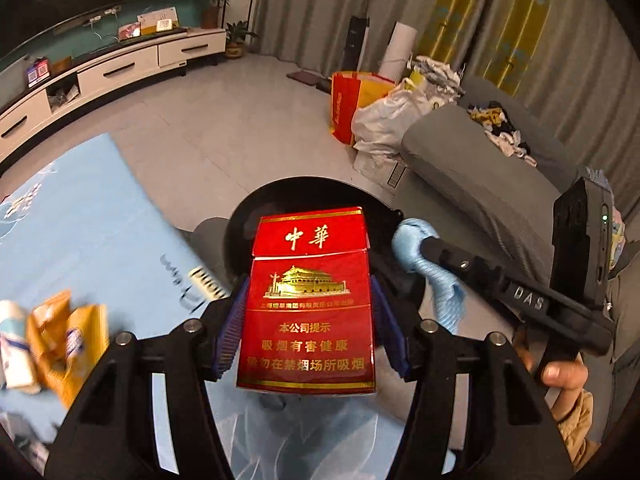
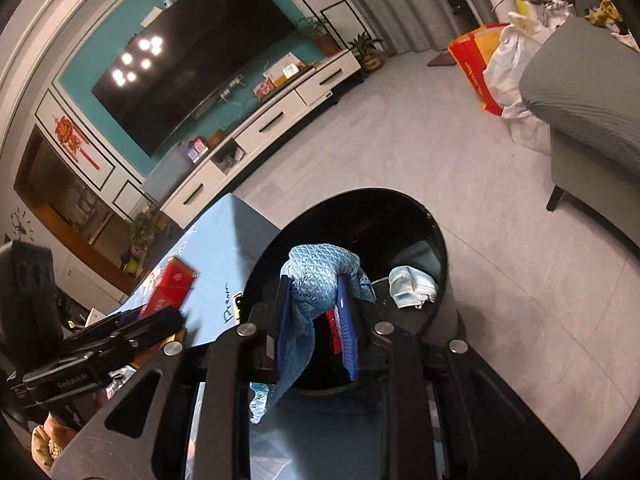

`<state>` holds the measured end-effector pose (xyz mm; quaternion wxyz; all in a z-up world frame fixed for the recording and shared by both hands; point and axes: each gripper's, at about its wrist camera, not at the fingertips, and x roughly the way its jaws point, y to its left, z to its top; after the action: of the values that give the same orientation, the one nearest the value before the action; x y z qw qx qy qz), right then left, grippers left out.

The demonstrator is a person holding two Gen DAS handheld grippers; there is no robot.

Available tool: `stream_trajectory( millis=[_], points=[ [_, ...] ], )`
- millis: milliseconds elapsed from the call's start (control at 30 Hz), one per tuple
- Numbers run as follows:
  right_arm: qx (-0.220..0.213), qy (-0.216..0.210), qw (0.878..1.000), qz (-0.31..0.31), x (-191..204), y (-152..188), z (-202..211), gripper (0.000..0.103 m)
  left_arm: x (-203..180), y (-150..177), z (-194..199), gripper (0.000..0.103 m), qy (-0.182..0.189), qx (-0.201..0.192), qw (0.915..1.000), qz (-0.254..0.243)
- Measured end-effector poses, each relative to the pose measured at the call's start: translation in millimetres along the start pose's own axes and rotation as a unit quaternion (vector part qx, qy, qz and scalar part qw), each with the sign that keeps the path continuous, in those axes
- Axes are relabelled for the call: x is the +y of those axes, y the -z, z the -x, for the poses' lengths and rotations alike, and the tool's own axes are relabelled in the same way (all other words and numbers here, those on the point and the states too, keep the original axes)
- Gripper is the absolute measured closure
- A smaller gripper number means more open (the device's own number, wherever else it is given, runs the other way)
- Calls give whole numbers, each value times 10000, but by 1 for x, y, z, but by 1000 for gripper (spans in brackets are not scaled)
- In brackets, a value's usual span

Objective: Collect trash
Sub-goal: 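Move both tools over the black bin and release the box and cloth, then grasp the pink tissue packet with the left tool while the right tool grasps the green snack bag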

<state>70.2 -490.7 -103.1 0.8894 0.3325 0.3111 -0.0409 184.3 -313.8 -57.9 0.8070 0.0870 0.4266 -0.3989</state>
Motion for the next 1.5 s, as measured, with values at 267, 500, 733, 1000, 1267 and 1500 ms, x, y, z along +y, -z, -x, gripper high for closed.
stream_trajectory(
  millis=[267,500,733,1000,1267,1500],
  points=[
    [579,-82,9977,-352,-17,4,-39,46,4,-18,-40,29,-46,196,9994,279],
    [326,-83,9981,-507,-22,11,-4,44,3,-4,-27,25,28,201,9994,291],
    [351,-101,9986,-382,-8,30,28,40,14,45,23,13,-300,61,9976,614],
    [792,-241,9966,3,36,66,32,38,50,117,110,4,-498,-256,9898,1307],
    [1366,-561,9861,766,107,108,18,38,124,196,221,3,-1162,-1016,9569,2459],
    [1615,-772,9689,1710,169,143,4,38,173,256,249,3,-1647,-946,9247,3299]
  ],
)
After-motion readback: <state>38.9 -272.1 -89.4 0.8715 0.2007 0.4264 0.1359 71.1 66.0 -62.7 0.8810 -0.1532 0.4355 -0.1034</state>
